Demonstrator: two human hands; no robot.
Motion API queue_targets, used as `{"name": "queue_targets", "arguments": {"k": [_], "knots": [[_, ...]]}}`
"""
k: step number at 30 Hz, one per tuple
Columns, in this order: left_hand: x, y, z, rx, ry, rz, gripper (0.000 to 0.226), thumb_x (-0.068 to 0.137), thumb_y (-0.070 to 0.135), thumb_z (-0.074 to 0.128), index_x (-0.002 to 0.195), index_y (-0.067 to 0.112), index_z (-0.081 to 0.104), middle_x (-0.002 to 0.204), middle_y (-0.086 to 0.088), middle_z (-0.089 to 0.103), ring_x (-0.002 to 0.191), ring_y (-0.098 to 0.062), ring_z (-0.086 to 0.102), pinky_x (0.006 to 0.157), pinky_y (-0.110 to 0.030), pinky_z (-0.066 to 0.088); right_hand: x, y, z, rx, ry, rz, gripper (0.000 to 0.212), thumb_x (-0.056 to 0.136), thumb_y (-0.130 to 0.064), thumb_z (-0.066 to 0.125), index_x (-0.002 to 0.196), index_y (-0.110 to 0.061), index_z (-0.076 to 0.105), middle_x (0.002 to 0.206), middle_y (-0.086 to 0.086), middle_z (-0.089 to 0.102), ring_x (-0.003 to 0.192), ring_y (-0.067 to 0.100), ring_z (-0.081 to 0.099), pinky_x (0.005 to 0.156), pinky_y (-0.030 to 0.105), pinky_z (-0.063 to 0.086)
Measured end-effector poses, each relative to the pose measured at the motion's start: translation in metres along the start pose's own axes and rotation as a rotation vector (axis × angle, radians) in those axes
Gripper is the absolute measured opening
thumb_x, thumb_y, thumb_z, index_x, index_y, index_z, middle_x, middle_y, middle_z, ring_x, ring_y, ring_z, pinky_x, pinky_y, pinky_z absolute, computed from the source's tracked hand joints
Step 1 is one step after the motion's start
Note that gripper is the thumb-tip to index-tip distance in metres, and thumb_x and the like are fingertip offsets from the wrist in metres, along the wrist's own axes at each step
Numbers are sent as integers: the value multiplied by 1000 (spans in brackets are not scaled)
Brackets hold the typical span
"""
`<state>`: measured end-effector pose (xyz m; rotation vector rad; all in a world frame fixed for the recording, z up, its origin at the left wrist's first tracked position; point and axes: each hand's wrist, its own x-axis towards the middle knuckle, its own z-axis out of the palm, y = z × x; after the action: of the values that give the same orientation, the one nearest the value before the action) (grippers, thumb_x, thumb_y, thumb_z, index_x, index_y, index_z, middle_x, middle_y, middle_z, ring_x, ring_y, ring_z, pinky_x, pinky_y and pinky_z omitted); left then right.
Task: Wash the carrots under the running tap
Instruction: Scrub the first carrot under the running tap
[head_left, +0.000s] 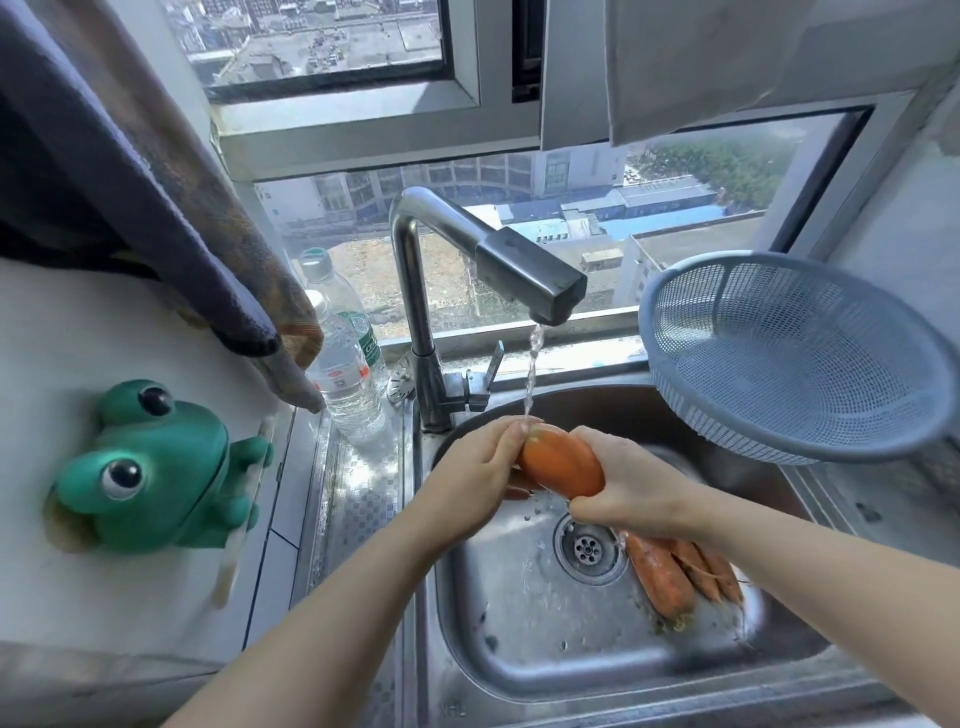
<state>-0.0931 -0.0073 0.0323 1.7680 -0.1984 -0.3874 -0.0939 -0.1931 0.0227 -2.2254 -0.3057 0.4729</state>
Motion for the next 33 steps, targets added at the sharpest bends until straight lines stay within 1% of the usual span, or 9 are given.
{"name": "queue_targets", "arguments": {"k": [4,7,12,14,17,20,24,29,33], "knots": [[-2,-4,-3,6,-30,21,26,104,29,32,118,34,53,105,-6,69,86,-19,72,73,-30,57,-1,-3,-7,60,-44,24,44,76,-9,69,111,-18,45,86,-3,56,63,4,53,59,20,47],[-4,-3,-5,-42,-24,-20,29,104,32,31,118,31,56,103,-2,71,89,-17,71,73,-30,57,-1,-3,-10,51,-71,17,45,75,-12,69,111,-20,43,90,3,57,67,8,55,63,28,51],[0,-2,-6,-44,71,4,16,96,26,53,100,30,68,100,0,72,83,-17,71,74,-35,59,-4,-2,-9,33,-84,13,48,75,-15,74,112,-22,44,95,4,59,71,12,59,67,30,53],[0,-2,-5,-61,111,19,16,96,23,55,96,29,70,94,2,73,81,-17,71,72,-31,59,-4,-1,-7,28,-47,-12,56,72,-25,82,112,-23,44,99,-2,59,80,12,62,73,29,55],[-1,-4,-2,-38,136,39,19,97,19,53,106,23,69,91,4,73,82,-16,72,71,-25,57,-3,1,-7,-31,19,-25,66,65,-38,87,110,-24,42,101,-5,58,89,12,61,79,28,53],[-1,-4,-3,-64,100,21,24,98,14,52,111,27,66,97,4,73,85,-15,72,74,-25,57,-2,3,-9,-9,15,-37,60,67,-38,86,108,-27,43,99,-5,61,86,11,63,77,27,54],[-2,-2,-8,-137,55,-31,25,97,15,52,117,23,64,99,-2,73,86,-16,72,73,-28,58,-1,2,-14,13,21,-39,51,69,-34,85,107,-25,51,93,-9,64,76,1,61,69,15,47],[-1,-1,-7,-91,133,19,13,91,16,63,92,26,71,88,4,73,81,-10,70,68,-23,57,-1,4,-13,28,0,-44,48,71,-34,84,110,-27,57,94,-8,65,82,4,64,73,19,50],[1,-3,-5,-118,182,35,19,90,10,63,84,27,71,72,9,72,69,-8,68,66,-20,55,-2,3,-15,110,-36,-37,39,75,-28,81,109,-24,62,90,-4,69,77,9,67,70,18,50]]}}
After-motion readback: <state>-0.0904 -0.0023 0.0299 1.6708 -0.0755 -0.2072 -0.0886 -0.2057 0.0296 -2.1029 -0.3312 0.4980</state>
